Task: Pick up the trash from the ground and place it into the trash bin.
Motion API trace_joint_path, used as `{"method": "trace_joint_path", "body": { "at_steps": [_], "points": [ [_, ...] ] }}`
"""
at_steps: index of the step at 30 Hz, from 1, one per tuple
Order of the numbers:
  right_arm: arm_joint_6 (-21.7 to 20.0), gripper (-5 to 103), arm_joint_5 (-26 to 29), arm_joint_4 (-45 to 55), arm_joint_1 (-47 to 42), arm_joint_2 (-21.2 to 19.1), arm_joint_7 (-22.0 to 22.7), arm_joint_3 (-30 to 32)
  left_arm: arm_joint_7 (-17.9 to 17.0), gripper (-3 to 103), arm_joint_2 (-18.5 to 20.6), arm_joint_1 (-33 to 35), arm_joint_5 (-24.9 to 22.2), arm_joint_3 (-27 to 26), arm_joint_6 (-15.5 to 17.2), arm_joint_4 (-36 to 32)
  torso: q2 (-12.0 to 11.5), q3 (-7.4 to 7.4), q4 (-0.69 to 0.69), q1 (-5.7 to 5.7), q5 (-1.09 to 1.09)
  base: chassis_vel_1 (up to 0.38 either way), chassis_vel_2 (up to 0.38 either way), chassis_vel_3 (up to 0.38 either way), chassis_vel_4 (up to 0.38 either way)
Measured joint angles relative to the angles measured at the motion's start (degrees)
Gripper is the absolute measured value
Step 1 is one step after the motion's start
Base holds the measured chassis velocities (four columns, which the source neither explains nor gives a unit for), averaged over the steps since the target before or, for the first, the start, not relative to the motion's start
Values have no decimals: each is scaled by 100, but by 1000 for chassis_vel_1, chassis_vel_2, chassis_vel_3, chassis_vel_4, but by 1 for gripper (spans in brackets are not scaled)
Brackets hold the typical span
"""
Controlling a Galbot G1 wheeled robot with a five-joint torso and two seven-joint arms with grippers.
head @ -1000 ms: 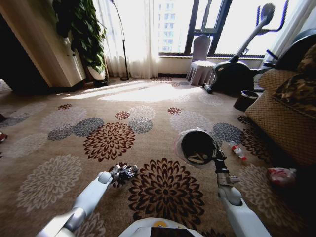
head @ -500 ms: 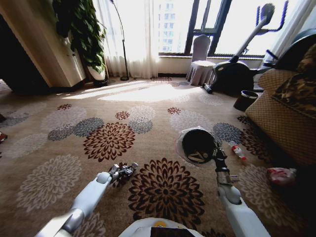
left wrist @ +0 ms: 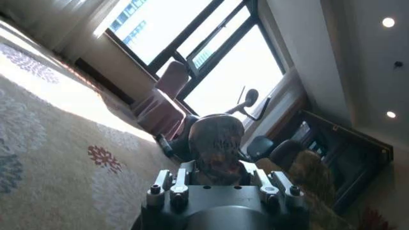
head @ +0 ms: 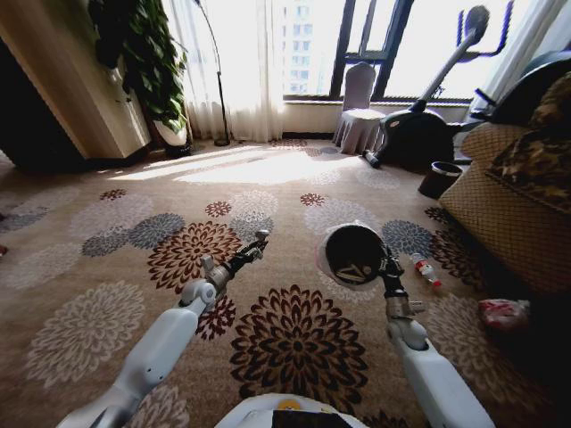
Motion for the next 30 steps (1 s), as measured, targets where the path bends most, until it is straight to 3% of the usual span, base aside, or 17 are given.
{"method": "trace_joint_path", "body": {
  "at_steps": [1, 3, 9, 16, 19, 20, 23, 24, 25, 28, 30],
  "points": [
    [-15, 0, 136, -137, 292, 12, -3, -382, -486, 43, -94, 88, -339, 10, 149, -511, 0, 0, 0, 0, -2, 0, 0, 0, 0],
    [-17, 0, 252, -363, 624, 73, -3, -697, -805, 43, -183, 241, -675, 31, 324, -989, 0, 0, -4, 0, -4, 0, 0, 0, 0],
    [6, 0, 271, -878, 1389, 309, 6, -1247, -1159, 43, -325, 442, -1384, 108, 580, -1495, 0, 0, -9, 0, -4, 0, 0, 0, 0],
    [-25, 0, 268, -715, 1534, 416, -2, -1666, -1618, 43, -635, -11, -2351, 264, 735, -1066, 0, 0, -5, 0, -2, 0, 0, 0, 0],
    [-27, 0, 323, -457, 1386, 364, 2, -1750, -2432, 41, -1005, -545, -2807, 351, 956, -329, 0, -1, -10, 0, -4, 0, 0, 0, 0],
    [-27, 0, 323, -457, 1386, 364, 2, -1750, -2432, 41, -1005, -545, -2807, 351, 956, -329, 0, -1, -10, 0, -4, 0, 0, 0, 0],
    [-46, 0, 393, -179, 1185, 246, 2, -1790, -2751, 53, -1295, -1081, -2960, 396, 950, 406, 0, 0, -9, 0, -4, 0, 0, 0, 0],
    [-49, 0, 399, -133, 1141, 225, 2, -1788, -2808, 53, -1330, -1181, -2979, 414, 960, 515, 0, 0, -10, 0, -4, 0, 0, 0, 0],
    [-49, 0, 399, -133, 1141, 225, 2, -1788, -2808, 53, -1330, -1181, -2979, 414, 960, 515, 0, 0, -10, 0, -4, 0, 0, 0, 0],
    [-51, 0, 403, -56, 997, 175, 3, -1685, -2994, 70, -1411, -1402, -3016, 487, 1059, 717, 0, 0, -9, 0, -2, 0, 0, 0, 0],
    [-50, 0, 402, -45, 947, 162, 5, -1626, -3003, 76, -1422, -1400, -3012, 503, 1098, 704, 0, -1, -9, 0, -4, 0, 0, 0, 0]
  ]
}}
